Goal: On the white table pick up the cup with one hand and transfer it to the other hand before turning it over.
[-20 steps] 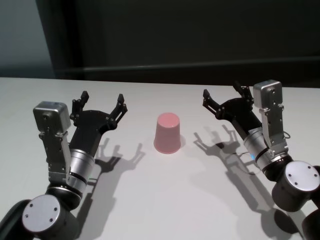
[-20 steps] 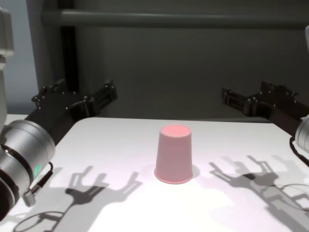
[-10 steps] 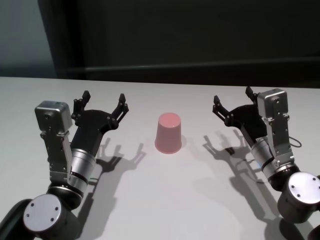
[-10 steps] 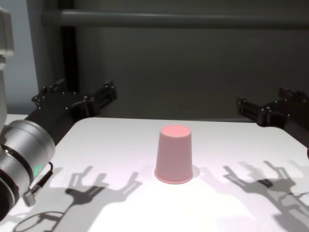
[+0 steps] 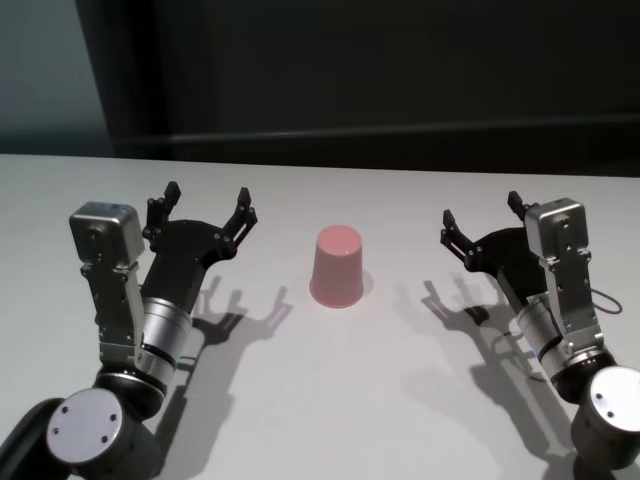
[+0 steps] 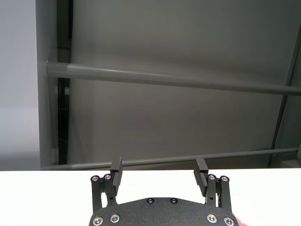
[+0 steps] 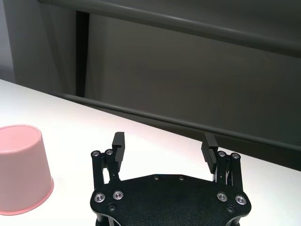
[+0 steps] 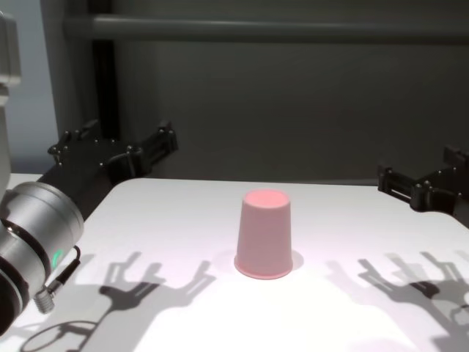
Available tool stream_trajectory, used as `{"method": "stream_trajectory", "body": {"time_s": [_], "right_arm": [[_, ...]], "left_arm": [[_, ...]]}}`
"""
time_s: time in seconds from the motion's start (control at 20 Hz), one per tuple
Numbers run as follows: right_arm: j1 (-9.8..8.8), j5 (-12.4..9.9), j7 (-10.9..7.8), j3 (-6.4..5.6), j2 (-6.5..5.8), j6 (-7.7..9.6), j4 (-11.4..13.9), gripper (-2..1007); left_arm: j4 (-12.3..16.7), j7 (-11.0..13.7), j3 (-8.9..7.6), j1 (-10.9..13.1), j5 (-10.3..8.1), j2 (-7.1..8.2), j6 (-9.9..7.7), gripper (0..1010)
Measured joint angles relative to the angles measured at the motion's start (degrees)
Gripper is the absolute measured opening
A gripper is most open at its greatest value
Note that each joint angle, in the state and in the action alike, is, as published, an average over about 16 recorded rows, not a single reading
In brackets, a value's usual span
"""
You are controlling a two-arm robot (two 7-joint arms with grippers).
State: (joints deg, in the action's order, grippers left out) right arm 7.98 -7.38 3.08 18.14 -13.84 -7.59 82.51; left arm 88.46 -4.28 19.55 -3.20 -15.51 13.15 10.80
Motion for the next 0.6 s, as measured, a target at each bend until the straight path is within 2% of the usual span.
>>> {"method": "stream_trajectory", "body": {"time_s": [0.6], "right_arm": [[-2.91, 1.3, 0.4, -1.67, 0.63, -0.25, 1.2, 1000]], "left_arm": [[0.0, 0.0, 0.0, 0.0, 0.0, 0.0, 0.0, 1003]]}}
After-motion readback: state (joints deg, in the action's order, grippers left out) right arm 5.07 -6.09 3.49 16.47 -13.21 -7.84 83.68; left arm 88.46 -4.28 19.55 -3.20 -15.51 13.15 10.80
